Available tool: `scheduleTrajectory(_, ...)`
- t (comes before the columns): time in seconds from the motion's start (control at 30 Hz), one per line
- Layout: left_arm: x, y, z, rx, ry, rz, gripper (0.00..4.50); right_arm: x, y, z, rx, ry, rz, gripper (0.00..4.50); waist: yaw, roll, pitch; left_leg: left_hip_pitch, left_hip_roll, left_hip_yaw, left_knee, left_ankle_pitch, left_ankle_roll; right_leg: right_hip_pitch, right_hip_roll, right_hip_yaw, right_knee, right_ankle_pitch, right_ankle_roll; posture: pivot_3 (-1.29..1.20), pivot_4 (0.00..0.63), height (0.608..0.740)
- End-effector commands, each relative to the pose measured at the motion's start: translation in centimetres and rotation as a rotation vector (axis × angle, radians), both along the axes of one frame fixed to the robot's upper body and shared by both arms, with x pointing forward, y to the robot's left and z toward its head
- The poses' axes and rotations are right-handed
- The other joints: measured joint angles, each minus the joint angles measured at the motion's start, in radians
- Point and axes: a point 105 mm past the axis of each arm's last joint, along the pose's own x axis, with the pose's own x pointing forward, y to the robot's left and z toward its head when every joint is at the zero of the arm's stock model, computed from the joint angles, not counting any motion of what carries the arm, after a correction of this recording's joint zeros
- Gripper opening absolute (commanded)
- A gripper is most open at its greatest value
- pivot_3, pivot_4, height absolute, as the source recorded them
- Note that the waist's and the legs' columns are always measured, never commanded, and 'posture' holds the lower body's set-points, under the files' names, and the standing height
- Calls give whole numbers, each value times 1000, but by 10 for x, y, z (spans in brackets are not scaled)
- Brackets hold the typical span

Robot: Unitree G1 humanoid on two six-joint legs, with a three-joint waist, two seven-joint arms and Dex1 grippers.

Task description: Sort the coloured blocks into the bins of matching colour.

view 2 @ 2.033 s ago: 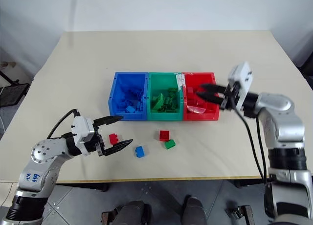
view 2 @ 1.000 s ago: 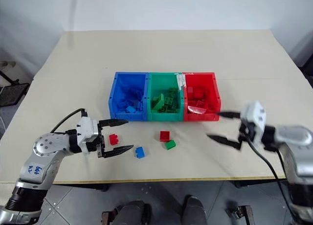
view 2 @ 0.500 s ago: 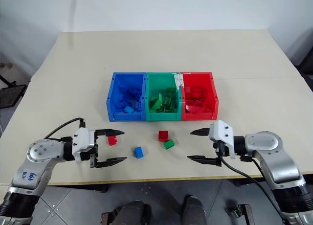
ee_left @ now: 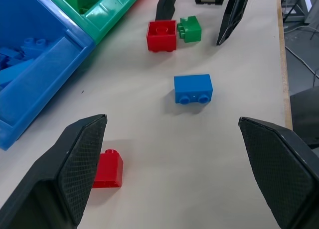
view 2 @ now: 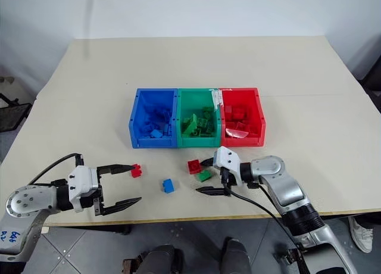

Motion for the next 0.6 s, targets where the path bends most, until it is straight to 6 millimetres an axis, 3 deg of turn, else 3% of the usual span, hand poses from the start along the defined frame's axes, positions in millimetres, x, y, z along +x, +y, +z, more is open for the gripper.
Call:
scheduleTrajectory(0.03,-1,-2,9,0,-37,-5,4500,-4,-2,-1,-6,6,15,3252,-2,0,0,0,0,0,0,0,0,0,0,0,0,0,0,0,150,740)
scheduleTrajectory(0.23,2,-3,10,-5,-45,-5,4500,-8,-11,4,-27,-3,18,1265,-2,0,0,0,0,0,0,0,0,0,0,0,0,0,0,0,150,740)
scheduleTrajectory(0.37,13,-2,21,-104,-74,68,4500,-11,-13,25,26,8,30,1256,-1,0,0,0,0,0,0,0,0,0,0,0,0,0,0,0,150,740)
scheduleTrajectory(0.4,15,0,24,-131,-78,92,4500,-10,-9,41,82,11,25,1256,-2,0,0,0,0,0,0,0,0,0,0,0,0,0,0,0,150,740)
scheduleTrajectory(0.47,16,5,27,-176,-75,139,4500,3,2,76,204,10,-37,1256,-8,0,0,0,1,0,0,0,0,0,0,0,0,0,0,0,150,740)
scheduleTrajectory(0.6,17,15,30,-232,-58,206,4500,35,12,112,276,-59,-152,1256,-26,1,0,1,2,0,0,0,-1,-2,1,0,4,0,0,0,150,740)
